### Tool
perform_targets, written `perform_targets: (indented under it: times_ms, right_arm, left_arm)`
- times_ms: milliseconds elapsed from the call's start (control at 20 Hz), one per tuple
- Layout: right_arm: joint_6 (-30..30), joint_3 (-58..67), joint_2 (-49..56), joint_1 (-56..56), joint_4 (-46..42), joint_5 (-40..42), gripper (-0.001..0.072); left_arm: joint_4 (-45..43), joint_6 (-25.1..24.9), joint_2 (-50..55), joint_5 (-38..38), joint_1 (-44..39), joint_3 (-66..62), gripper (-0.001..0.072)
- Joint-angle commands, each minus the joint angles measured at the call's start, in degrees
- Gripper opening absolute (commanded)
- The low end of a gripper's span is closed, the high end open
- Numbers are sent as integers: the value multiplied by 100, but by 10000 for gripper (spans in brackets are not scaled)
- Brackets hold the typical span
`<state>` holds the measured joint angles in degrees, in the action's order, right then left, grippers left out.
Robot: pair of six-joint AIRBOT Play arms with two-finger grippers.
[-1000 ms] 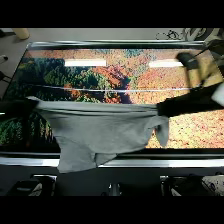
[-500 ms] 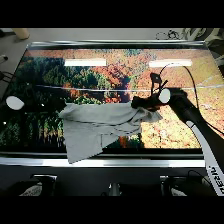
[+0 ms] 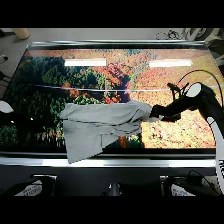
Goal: Fold the shirts.
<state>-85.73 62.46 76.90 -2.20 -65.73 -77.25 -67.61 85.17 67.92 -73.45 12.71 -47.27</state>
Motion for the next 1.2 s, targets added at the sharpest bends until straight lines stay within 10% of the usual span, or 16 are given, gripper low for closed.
perform_targets:
  times_ms: [0, 250, 450, 650, 750, 1150]
  right_arm:
    - [273, -654, 125, 81, 505, -42, 628]
    - [284, -664, 435, 531, 522, 280, 630]
    - [243, -664, 907, 1078, 599, 732, 641]
    - [-2, -664, 1064, 1305, 675, 1624, 493]
    - [-166, -612, 1043, 1287, 664, 1773, 25]
    - [291, 2455, -1668, 1290, -1246, 1204, 21]
  left_arm:
    - [903, -162, 57, 857, -313, 1108, 677]
    - [1285, -208, 468, 1563, -894, 1187, 649]
    - [1580, -295, 468, 2035, -957, 1143, 20]
    - [1576, -678, -7, 1886, -957, 949, 23]
    - [1576, -686, -393, 1902, -955, 837, 23]
    - [1561, -866, -2286, 1965, -863, -3025, 22]
